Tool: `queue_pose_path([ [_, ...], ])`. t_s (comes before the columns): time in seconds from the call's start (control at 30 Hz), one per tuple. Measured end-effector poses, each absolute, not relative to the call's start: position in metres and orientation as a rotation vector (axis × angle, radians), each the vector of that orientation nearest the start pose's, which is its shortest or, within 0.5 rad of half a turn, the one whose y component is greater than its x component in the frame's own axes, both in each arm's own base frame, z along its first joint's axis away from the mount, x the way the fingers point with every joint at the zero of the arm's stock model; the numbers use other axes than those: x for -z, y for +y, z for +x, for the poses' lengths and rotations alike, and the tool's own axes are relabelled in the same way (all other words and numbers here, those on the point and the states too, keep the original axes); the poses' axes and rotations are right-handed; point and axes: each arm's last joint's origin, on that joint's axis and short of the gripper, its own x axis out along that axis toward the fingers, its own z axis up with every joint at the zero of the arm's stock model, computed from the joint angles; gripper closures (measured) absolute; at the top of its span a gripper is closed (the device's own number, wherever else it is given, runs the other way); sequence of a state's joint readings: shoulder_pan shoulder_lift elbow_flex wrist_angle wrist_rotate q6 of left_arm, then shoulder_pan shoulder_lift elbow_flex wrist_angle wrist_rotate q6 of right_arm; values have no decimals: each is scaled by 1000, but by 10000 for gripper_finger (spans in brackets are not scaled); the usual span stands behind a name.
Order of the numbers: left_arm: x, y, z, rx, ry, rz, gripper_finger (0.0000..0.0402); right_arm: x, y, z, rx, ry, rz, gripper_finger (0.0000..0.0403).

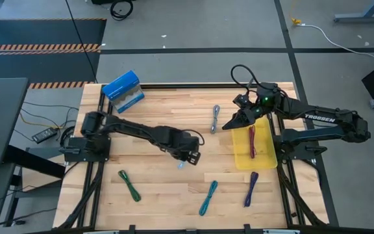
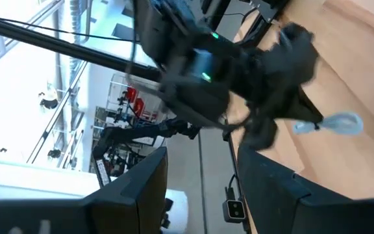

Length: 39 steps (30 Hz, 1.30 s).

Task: Pick and place USB-C Cables
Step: Put the white USB cable into the yellow container

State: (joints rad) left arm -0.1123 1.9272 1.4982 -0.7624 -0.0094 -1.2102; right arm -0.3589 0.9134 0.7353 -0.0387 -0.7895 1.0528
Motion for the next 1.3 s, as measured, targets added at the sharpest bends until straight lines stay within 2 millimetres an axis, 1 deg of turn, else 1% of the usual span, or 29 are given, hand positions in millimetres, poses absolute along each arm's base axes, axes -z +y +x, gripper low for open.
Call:
queue_pose_path([
  [0.2, -267, -31, 374, -653, 885, -988, 400, -307, -52, 190, -301, 408, 1107, 211],
  [0.4, -327, -16, 358, -619, 515, -990, 401, -309, -50, 192, -288, 341, 939, 211],
  [0.47, -342, -11, 355, -597, 415, -991, 401, -311, -50, 194, -259, 295, 903, 211],
  [0.53, -352, -7, 353, -575, 354, -992, 401, -315, -50, 196, -213, 233, 893, 211],
  [0.63, -355, -3, 353, -578, 330, -998, 401, -322, -51, 199, -155, 129, 868, 211],
  [0.73, -355, -3, 354, -573, 321, -1003, 401, -325, -53, 202, -107, 66, 842, 211],
  [0.87, -358, -4, 356, -548, 286, -1014, 401, -317, -56, 208, -58, 97, 834, 211],
  [1.03, -365, -6, 360, -502, 223, -1029, 401, -307, -56, 223, -57, 136, 861, 211],
  [1.17, -363, -6, 359, -510, 236, -1025, 402, -308, -54, 232, -98, 90, 848, 211],
  [1.3, -363, -6, 359, -513, 241, -1023, 402, -310, -55, 236, -104, 48, 843, 211],
])
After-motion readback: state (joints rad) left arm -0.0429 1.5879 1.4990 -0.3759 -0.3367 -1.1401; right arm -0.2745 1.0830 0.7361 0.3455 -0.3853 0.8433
